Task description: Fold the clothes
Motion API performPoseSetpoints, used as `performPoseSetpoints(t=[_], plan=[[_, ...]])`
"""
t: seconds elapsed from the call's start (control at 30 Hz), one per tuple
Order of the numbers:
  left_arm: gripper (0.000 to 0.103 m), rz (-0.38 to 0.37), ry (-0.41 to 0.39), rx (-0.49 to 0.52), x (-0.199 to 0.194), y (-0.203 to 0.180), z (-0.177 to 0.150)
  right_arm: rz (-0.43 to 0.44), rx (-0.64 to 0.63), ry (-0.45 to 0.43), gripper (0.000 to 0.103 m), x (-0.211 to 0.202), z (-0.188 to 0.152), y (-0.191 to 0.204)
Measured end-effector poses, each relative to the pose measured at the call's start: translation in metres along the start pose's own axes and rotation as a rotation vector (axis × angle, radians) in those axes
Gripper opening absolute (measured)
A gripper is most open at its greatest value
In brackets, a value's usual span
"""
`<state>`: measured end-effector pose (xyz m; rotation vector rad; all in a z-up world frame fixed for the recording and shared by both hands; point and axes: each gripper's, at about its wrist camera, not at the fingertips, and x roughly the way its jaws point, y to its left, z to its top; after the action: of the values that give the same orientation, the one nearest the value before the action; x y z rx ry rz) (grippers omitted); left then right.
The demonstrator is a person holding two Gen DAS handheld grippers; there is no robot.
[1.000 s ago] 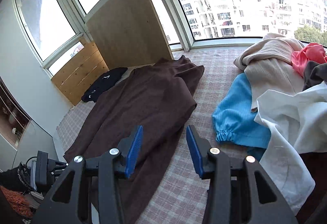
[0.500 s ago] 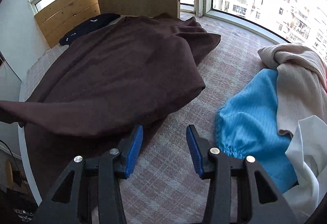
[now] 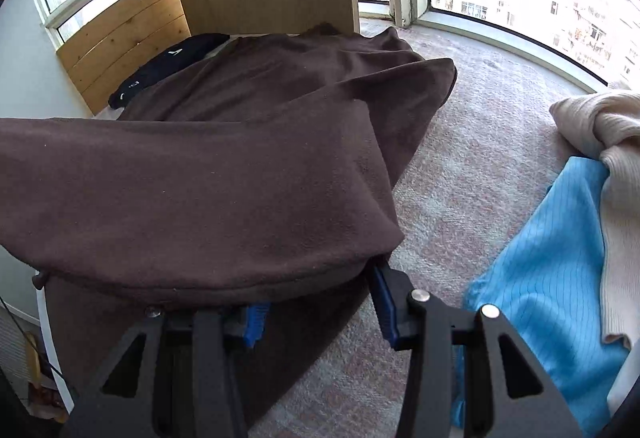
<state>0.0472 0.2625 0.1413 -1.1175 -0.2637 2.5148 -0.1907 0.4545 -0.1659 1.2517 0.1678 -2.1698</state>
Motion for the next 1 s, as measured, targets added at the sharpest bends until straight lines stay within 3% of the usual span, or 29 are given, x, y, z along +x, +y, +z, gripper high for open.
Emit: performPoseSetpoints(t=[0.1,0.2,0.3,0.4,0.5,0.63,0.77,0.8,0.83,0.9,1.0], plan=[[0.006,0.006,-0.010,-0.005,-0.004,0.000,-0.001,-0.067,0.023,0.001,0.044,-0.012,0.003,-0.012],[0.006,0.016,-0.026,-0.024,-0.009,0.005,0.000,-0.189,0.076,-0.032,0.044,-0.023,0.005,-0.037],[0.006,0.012,-0.024,-0.035,-0.008,0.007,-0.002,-0.072,0.147,0.040,0.044,-0.016,0.007,-0.054],[0.006,0.010,-0.013,-0.031,-0.004,0.006,-0.003,-0.081,0.018,0.027,0.044,-0.021,0.002,-0.031],[0.006,0.006,-0.018,-0.028,-0.005,0.005,-0.001,-0.132,-0.032,0.039,0.047,-0.012,0.004,-0.018],[0.006,0.020,-0.028,-0.017,-0.010,0.001,0.001,-0.160,0.062,0.065,0.048,0.003,0.015,-0.027],[0.006,0.036,-0.029,-0.016,-0.011,0.002,0.002,-0.041,0.070,0.089,0.047,0.010,0.014,-0.024],[0.006,0.043,-0.025,-0.016,-0.010,0.003,0.003,-0.034,0.054,0.093,0.041,0.010,0.013,-0.023],[0.006,0.046,-0.022,-0.016,-0.009,0.004,0.003,-0.055,0.042,0.097,0.024,0.009,0.012,-0.024],[0.006,0.049,-0.016,-0.017,-0.006,0.005,0.001,-0.028,0.083,0.141,0.011,0.005,0.013,-0.040],[0.006,0.014,0.025,-0.012,0.005,0.004,-0.014,-0.034,0.124,0.148,0.011,-0.012,0.015,-0.066]])
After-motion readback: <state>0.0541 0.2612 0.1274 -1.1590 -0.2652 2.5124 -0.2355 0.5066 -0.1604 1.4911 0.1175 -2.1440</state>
